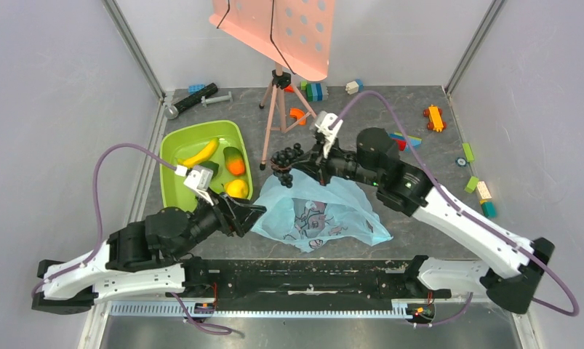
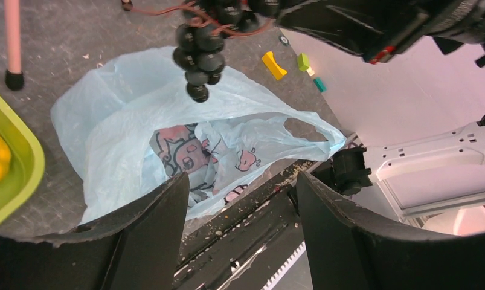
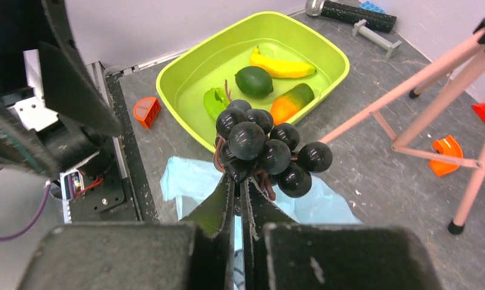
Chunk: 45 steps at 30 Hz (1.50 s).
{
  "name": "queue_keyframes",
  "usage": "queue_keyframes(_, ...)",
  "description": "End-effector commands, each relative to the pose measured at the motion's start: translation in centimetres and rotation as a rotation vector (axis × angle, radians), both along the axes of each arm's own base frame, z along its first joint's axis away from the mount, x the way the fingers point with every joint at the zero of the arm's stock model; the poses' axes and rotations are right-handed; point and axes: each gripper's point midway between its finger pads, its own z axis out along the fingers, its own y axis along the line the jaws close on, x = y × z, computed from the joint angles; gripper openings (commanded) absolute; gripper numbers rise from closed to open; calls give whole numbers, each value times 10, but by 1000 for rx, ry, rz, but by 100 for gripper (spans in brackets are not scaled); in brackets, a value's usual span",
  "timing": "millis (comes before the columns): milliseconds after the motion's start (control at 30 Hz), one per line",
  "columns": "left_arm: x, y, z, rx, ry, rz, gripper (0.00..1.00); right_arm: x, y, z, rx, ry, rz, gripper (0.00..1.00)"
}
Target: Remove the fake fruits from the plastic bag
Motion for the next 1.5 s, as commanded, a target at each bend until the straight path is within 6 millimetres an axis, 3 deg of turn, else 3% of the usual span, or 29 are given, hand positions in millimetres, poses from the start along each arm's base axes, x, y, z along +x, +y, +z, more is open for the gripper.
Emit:
queue_keyframes(0, 5, 19, 21, 57, -85, 24, 72, 16, 31, 35, 85, -47, 46, 0)
queue_keyframes(133, 7, 30, 35, 46, -118, 41, 74, 28, 61, 32, 106, -11, 89, 0)
queue_keyframes(233, 7, 38, 41, 30, -134, 51, 74, 37, 86, 17, 94, -10, 143, 0)
queue_keyframes(600, 4, 42, 32, 7, -103, 51, 74, 62, 190, -47, 60, 66, 348, 0)
queue_keyframes(733, 4, 42, 31, 2, -99, 53, 74, 71, 216, -67, 49, 96, 350, 0)
queue_keyframes(1000, 3, 45, 29, -15, -92, 56, 74, 105, 233, -116, -2, 125, 228, 12)
queue_keyframes(1167, 3, 47, 26, -21, -86, 61, 74, 113, 234, -137, -31, 135, 194, 32)
queue_keyframes(1333, 2, 47, 24, -30, -82, 59, 74, 116, 233, -136, -38, 120, 177, 47)
queue_keyframes(1467, 2, 48, 23, -36, -79, 61, 74, 117, 224, -114, -36, 82, 152, 55)
